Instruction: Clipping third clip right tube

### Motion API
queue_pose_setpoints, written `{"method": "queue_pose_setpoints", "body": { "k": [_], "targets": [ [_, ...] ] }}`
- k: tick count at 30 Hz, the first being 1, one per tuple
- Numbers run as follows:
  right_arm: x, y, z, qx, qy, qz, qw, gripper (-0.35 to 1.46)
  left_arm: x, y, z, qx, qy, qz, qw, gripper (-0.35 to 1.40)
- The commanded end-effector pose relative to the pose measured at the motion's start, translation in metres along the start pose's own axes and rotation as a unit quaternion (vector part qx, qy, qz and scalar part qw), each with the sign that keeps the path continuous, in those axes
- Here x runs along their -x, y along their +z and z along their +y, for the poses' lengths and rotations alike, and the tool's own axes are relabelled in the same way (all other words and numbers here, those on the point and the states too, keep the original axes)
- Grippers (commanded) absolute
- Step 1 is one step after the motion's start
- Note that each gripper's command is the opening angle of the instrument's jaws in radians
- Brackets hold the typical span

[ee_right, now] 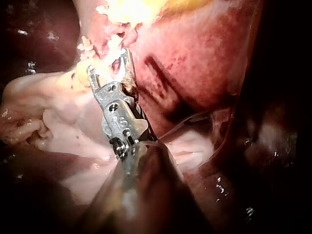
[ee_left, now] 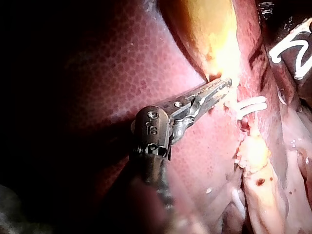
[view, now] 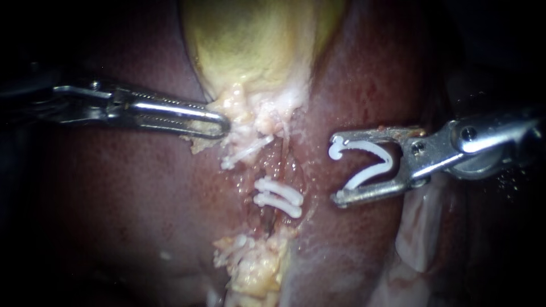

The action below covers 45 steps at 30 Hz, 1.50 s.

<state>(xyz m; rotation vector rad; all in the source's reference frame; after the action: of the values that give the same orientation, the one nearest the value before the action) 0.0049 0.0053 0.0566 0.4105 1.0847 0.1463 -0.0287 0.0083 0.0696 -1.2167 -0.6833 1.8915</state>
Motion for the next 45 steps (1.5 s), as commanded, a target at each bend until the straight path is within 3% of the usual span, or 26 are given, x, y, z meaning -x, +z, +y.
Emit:
{"method": "queue_pose_setpoints", "body": {
  "k": [1, 10, 22, 33, 45],
  "targets": [
    [-0.0001, 0.0, -0.0001, 0.0, 0.0, 0.0, 1.0, 0.49, 0.0, -0.0001, 0.0001, 0.0, 0.0, 0.0, 1.0, -0.35],
    [-0.0002, 0.0, -0.0003, 0.0, 0.0, 0.0, 1.0, 0.49, -0.0016, -0.0038, 0.0015, -0.006, 0.0, 0.001, 1.0, -0.35],
    [-0.0002, 0.0, -0.0003, 0.0, 0.0, 0.0, 1.0, 0.49, -0.0066, -0.0089, 0.003, -0.011, 0.018, 0.042, 0.9989, -0.35],
    [-0.0007, 0.0003, -0.0007, 0.001, 0.003, 0.0, 1.0, 0.48, -0.0073, -0.0097, 0.0043, -0.013, 0.027, 0.047, 0.9985, -0.35],
    [-0.0005, 0.0037, -0.001, -0.009, 0.08, 0.02, 0.9965, 0.49, -0.0072, -0.0097, 0.0048, -0.015, 0.026, 0.047, 0.9984, -0.35]
  ]
}}
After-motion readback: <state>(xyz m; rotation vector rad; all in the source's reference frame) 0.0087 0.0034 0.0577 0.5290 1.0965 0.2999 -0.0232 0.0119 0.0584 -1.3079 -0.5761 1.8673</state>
